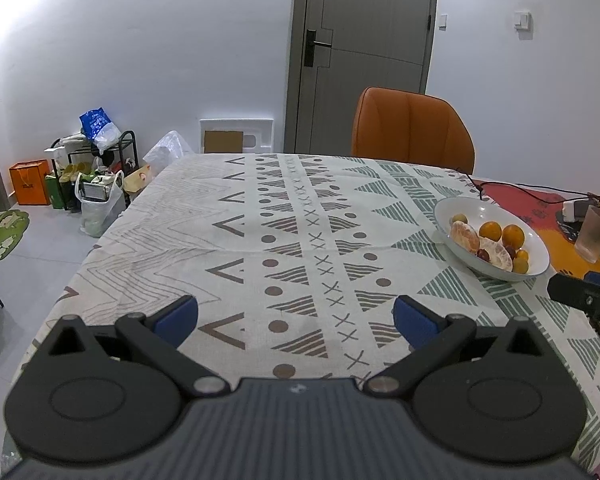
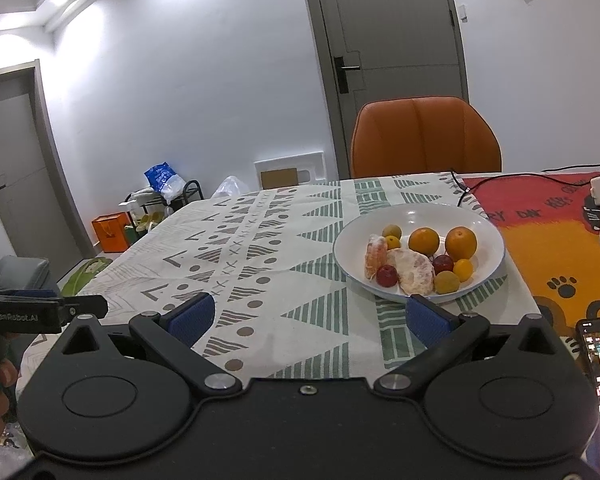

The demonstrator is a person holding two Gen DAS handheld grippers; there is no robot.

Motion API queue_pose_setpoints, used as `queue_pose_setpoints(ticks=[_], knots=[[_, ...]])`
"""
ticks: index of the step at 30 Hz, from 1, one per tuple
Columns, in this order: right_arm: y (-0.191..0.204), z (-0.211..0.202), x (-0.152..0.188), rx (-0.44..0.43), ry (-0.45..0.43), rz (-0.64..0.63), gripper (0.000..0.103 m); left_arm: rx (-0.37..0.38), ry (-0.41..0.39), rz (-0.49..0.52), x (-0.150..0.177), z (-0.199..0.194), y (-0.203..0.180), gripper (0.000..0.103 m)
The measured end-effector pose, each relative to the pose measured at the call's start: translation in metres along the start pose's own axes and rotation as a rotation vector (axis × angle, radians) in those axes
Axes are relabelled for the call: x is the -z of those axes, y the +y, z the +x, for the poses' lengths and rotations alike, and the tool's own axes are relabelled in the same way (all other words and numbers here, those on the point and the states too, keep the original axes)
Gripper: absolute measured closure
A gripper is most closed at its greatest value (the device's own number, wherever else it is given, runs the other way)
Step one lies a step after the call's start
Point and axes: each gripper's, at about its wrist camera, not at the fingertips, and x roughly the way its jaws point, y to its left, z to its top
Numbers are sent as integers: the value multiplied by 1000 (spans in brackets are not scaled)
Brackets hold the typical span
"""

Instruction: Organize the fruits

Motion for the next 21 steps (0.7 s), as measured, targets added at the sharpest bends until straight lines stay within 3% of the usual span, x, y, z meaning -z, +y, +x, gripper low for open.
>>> queue_pose_setpoints(ticks=[21], knots=[[1, -1, 0, -9, 2, -7, 0, -11, 0, -15, -1, -2, 5, 0]])
